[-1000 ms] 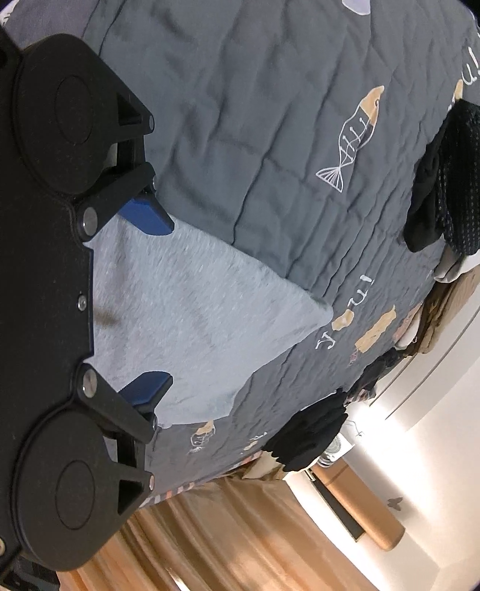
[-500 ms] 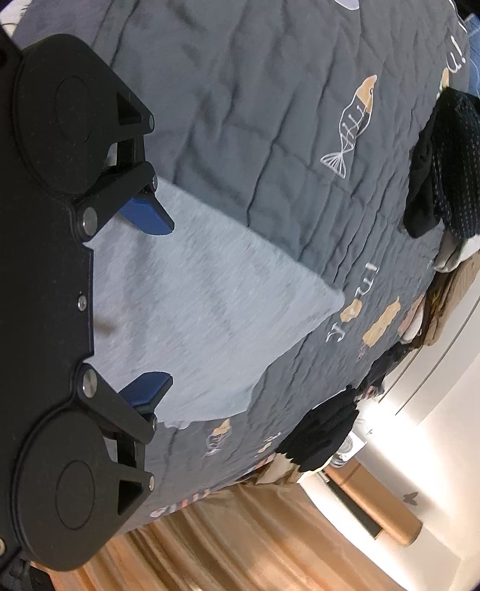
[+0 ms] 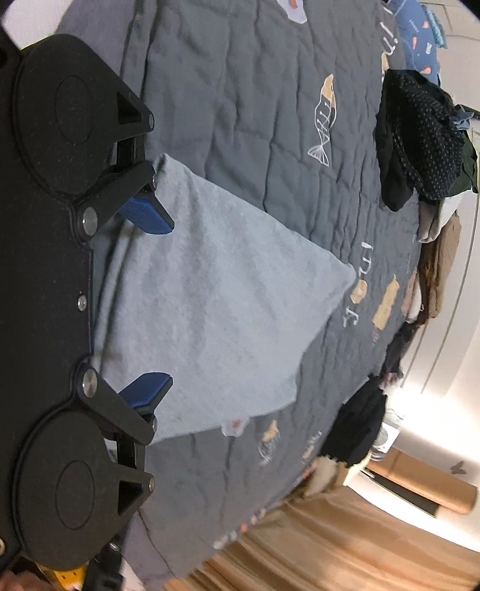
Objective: Fold clothes
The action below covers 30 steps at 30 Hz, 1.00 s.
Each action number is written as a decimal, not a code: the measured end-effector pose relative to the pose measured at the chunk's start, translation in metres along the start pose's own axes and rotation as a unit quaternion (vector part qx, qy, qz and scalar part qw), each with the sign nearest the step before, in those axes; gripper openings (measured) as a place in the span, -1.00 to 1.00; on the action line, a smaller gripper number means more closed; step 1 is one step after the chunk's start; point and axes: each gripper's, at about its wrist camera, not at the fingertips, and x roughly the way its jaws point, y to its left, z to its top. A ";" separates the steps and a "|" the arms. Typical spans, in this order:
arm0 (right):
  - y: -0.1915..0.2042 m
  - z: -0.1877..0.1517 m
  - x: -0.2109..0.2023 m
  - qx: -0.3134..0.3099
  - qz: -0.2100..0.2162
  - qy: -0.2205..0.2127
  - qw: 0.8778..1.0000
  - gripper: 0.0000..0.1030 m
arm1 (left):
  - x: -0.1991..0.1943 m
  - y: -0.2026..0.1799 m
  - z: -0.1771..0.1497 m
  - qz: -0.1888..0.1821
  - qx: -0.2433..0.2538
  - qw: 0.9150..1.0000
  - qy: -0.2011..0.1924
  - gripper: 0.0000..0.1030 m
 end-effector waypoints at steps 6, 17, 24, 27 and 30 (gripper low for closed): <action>0.010 -0.005 0.017 -0.023 -0.010 0.026 0.999 -0.25 | -0.002 -0.006 -0.002 0.021 0.032 0.999 0.002 0.58; 0.025 -0.009 0.032 -0.041 -0.007 0.036 0.998 -0.25 | -0.002 -0.007 -0.001 0.020 0.051 0.998 0.008 0.58; 0.028 -0.009 0.040 -0.044 -0.003 0.044 0.998 -0.25 | -0.007 -0.008 0.001 0.013 0.059 0.998 0.000 0.71; 0.023 -0.007 0.044 -0.040 -0.003 0.049 0.998 -0.25 | -0.008 -0.007 0.002 0.012 0.061 0.998 -0.003 0.71; 0.016 -0.006 0.045 -0.035 -0.008 0.049 0.998 -0.25 | -0.009 -0.001 0.004 0.016 0.055 0.998 -0.002 0.71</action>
